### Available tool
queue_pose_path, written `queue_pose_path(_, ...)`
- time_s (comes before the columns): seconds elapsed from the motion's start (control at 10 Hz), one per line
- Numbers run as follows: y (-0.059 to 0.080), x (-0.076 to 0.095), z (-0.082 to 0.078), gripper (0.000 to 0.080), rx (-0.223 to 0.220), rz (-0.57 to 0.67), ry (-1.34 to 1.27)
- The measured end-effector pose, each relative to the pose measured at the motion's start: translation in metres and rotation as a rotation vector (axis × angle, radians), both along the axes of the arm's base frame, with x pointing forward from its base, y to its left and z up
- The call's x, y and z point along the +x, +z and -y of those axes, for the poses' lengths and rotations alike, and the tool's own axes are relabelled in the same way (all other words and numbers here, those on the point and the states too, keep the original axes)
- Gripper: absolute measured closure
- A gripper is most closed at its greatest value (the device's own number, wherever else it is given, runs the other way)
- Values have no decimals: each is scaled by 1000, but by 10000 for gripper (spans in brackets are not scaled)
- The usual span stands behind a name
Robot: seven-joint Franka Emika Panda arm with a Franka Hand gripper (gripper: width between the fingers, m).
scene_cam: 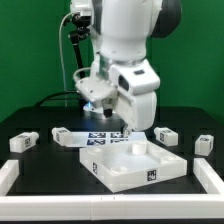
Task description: Assemble square table
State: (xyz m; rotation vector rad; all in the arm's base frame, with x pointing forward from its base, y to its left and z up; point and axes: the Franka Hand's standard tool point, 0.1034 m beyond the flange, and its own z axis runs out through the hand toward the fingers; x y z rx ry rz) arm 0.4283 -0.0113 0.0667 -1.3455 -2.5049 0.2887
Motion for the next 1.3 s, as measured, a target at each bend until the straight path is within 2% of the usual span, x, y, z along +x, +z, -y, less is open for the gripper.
queue_pose_path(0.1, -1, 1, 9, 150, 35, -50, 75)
queue_pose_path(0.5, -1, 0, 17, 150, 36, -53, 73)
queue_pose_path(0.6, -3, 4, 28, 150, 123, 29, 155)
queue_pose_path(0.7, -7, 2, 36, 150, 117, 113, 95)
queue_pose_path(0.8, -17, -1, 35, 150, 113, 179, 69)
queue_pose_path(1.1, -42, -13, 22, 150, 120, 140, 40)
queue_pose_path(1.3, -51, -20, 15, 150, 121, 121, 23)
